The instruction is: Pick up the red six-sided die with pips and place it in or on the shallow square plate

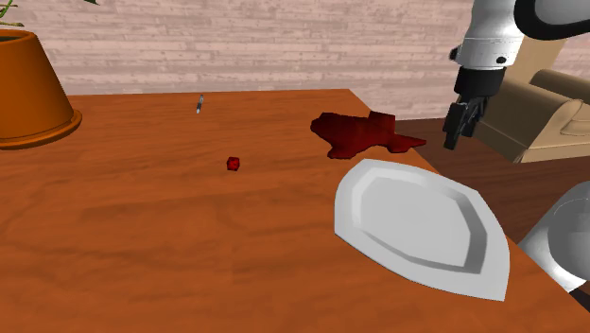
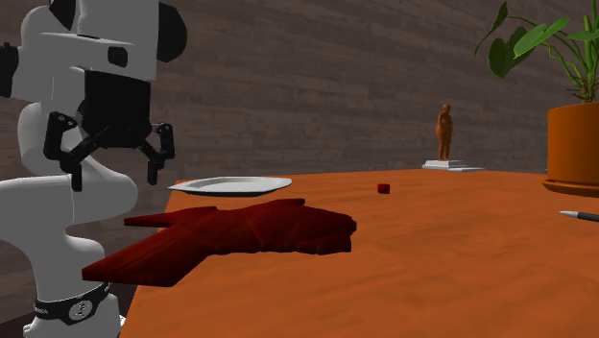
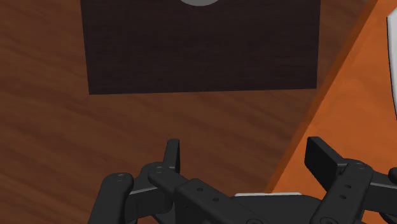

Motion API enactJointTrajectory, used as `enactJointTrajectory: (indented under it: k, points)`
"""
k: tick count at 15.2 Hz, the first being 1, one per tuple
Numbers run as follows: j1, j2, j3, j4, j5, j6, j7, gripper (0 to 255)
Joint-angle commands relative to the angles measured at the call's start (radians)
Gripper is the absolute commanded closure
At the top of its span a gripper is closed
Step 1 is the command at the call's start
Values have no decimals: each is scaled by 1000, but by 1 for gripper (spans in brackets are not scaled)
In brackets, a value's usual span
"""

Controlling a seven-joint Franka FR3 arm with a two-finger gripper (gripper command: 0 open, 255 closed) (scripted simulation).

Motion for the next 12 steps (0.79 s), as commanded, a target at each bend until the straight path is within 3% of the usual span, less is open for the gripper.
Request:
enactJointTrajectory:
  k: [1, 12]
  points:
    - [0, 0, 0, 0, 0, 0, 0, 0]
    - [-16, 64, 308, 85, 250, 54, 542, 0]
